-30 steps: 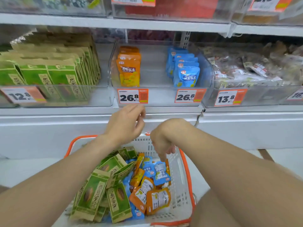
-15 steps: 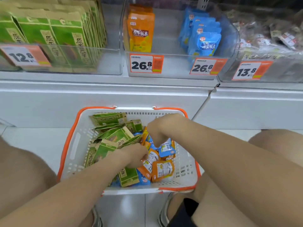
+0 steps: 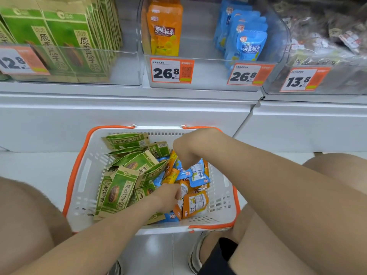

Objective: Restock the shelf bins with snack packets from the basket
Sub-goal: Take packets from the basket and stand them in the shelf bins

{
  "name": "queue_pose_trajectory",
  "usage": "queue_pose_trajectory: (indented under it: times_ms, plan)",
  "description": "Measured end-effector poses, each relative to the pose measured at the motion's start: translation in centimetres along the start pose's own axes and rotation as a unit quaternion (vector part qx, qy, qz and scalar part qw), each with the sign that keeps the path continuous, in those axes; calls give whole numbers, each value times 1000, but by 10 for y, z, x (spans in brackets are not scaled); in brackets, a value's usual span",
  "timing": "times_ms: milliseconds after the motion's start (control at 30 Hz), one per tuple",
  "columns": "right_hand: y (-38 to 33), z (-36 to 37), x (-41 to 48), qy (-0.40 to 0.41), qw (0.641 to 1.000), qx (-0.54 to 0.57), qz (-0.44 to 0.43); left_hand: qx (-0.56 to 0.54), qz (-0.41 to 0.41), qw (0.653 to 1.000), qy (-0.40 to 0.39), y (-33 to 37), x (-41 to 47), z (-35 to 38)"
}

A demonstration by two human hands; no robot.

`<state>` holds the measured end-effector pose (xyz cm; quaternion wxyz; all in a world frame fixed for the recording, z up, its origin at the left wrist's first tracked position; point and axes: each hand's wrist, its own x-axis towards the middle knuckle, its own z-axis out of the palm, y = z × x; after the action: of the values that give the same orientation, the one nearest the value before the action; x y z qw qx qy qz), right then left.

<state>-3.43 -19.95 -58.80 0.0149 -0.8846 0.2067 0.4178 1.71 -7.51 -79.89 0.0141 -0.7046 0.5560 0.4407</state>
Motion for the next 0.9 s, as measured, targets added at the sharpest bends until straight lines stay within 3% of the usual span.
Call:
queue_pose_trajectory:
  times_ms: [133, 233, 333, 433, 600, 667, 733, 833, 900]
  plan:
    - [7, -5, -2, -13, 1000, -13, 5, -102, -1, 994, 26, 15, -5, -36]
    - [18, -10, -5, -53, 998, -28, 15, -258, -44, 964, 37, 24, -8, -69]
    - [33, -15, -10, -80, 996, -8, 31, -441, -93, 891, 52, 37, -15, -101]
    - [50, -22, -22, -60, 997, 23, 44, -598, -80, 796, 54, 56, -23, -131]
    - [72, -37, -46, 8, 985, 161, 57, -755, -41, 645, 110, 93, -39, -167]
    - [78, -43, -55, 31, 975, 216, 44, -775, -32, 617, 131, 102, -44, -175]
    - [85, -48, -65, 75, 969, 230, 39, -755, -15, 637, 155, 108, -49, -182]
    - [96, -56, -82, 175, 962, 201, 60, -635, 24, 739, 224, 122, -64, -190]
    - [104, -59, -85, 262, 946, 167, 87, -532, 83, 787, 302, 134, -73, -196]
